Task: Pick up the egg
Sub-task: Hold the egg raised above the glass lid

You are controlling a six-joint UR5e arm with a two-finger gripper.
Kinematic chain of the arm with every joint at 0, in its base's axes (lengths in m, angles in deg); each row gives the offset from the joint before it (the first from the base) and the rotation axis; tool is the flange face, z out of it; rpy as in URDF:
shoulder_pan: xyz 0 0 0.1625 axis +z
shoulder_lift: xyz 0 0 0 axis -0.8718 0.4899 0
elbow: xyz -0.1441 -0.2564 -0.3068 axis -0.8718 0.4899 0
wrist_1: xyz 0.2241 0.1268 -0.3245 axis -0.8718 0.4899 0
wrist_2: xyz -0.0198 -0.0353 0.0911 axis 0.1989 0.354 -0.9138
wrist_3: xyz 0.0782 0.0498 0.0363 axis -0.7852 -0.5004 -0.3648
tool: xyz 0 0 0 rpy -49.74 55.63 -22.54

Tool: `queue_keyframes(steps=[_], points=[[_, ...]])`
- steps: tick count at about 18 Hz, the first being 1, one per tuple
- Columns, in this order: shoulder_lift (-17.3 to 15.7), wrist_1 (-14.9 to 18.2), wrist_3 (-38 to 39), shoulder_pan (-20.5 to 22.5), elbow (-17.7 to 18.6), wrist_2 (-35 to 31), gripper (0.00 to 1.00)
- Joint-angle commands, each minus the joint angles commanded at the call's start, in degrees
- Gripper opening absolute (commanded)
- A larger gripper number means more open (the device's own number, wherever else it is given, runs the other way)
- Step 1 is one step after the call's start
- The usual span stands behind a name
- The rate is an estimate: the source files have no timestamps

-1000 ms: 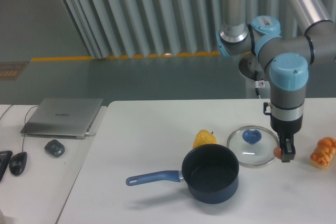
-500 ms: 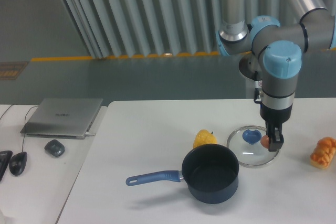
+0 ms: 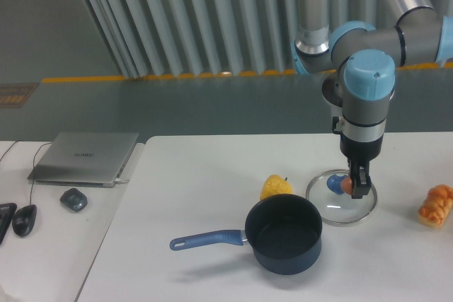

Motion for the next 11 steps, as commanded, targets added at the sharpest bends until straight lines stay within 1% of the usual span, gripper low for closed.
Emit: queue_keyframes(steps=[11], points=[[-0.62, 0.26, 0.09, 0.35, 0.35, 0.09, 0.23]])
